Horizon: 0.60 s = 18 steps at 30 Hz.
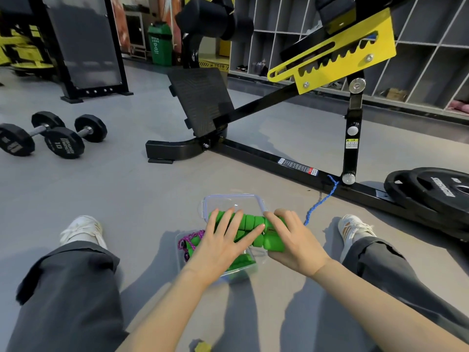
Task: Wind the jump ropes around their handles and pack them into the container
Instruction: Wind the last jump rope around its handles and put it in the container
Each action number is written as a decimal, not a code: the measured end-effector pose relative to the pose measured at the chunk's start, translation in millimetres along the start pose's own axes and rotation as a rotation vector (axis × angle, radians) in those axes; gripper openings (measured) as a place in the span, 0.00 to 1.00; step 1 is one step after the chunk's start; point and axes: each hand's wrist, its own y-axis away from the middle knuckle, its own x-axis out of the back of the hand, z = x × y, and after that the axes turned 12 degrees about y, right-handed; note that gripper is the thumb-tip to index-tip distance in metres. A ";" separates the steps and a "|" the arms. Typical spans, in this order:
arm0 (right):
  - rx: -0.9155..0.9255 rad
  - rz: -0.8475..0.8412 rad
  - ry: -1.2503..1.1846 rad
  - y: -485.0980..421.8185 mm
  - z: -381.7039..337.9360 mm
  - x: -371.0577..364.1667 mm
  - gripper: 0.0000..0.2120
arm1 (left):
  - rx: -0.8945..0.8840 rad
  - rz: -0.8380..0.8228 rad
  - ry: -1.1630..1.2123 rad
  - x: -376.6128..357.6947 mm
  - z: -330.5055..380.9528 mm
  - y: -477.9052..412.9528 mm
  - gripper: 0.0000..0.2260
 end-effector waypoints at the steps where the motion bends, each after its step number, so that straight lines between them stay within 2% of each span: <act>1: 0.000 -0.006 0.000 0.5 0.8 -1.4 0.29 | -0.013 0.003 -0.015 -0.8 0.0 0.6 0.35; 4: -0.002 -0.018 0.017 2.3 3.2 -4.0 0.31 | -0.017 -0.004 -0.044 -3.2 -0.4 1.8 0.41; 13: 0.046 0.023 0.084 -1.2 4.3 -1.9 0.30 | 0.025 -0.038 -0.057 -2.7 2.1 3.4 0.36; 18: 0.007 -0.020 -0.021 0.1 6.3 -5.4 0.33 | 0.016 -0.031 -0.072 -2.9 -2.9 4.2 0.34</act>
